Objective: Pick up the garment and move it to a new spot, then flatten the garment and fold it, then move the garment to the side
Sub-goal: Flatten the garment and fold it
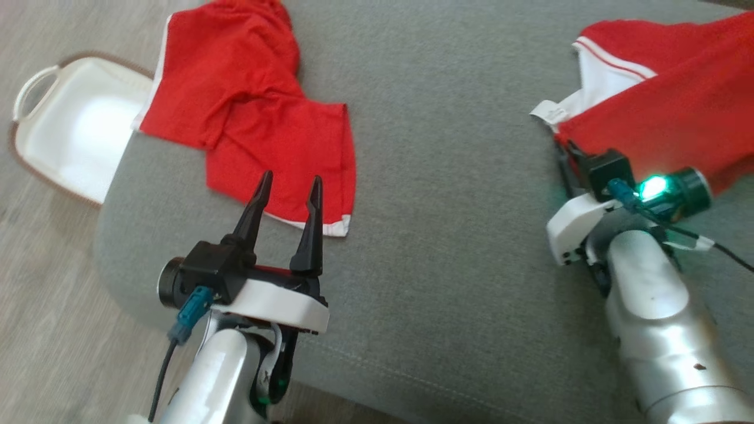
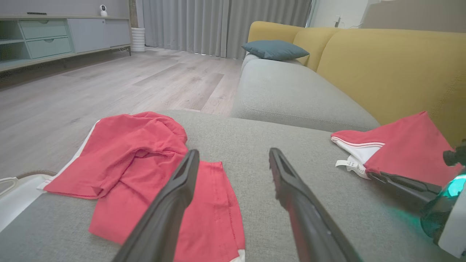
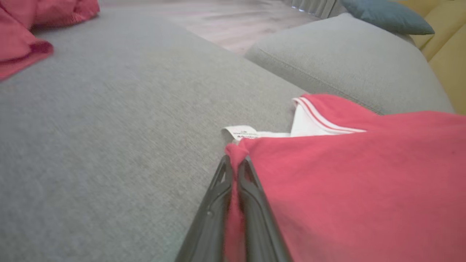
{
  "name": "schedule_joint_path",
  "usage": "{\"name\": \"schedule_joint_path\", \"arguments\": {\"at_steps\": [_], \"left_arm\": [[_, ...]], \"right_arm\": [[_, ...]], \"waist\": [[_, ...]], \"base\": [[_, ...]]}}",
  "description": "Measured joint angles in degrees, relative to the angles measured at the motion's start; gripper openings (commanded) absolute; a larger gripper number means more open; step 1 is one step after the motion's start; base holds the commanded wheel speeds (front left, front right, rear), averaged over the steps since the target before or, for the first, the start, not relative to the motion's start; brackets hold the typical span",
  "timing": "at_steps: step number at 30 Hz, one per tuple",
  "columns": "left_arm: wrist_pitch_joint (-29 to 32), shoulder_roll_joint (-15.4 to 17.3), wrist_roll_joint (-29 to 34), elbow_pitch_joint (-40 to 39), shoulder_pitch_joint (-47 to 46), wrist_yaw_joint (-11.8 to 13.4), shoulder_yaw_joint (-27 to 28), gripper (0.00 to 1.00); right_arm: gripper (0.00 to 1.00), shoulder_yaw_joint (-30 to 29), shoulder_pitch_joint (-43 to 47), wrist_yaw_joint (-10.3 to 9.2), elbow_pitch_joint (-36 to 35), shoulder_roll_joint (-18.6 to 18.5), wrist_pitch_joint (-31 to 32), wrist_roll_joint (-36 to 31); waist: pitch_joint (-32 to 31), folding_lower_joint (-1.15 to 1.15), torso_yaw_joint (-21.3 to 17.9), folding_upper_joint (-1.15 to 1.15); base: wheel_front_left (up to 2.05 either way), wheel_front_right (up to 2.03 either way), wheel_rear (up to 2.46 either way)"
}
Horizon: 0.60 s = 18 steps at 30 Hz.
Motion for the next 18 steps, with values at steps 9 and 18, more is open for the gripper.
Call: {"name": "schedule_joint_path", "arguments": {"at_steps": [9,18], "left_arm": [[0.0,0.0,1.1,0.7,0.6,-0.5,1.3,1.00],[0.0,0.0,1.6,0.7,4.9,-1.0,5.1,1.00]], "right_arm": [[0.00,20.9,-4.9,0.00,-8.9,-0.5,-3.9,24.5],[0.00,21.9,-12.4,0.00,-24.7,-0.4,-4.2,39.7]], "waist": [[-4.7,0.00,-3.6,0.00],[-8.8,0.00,-9.7,0.00]], "base": [[0.00,0.00,0.00],[0.00,0.00,0.00]]}}
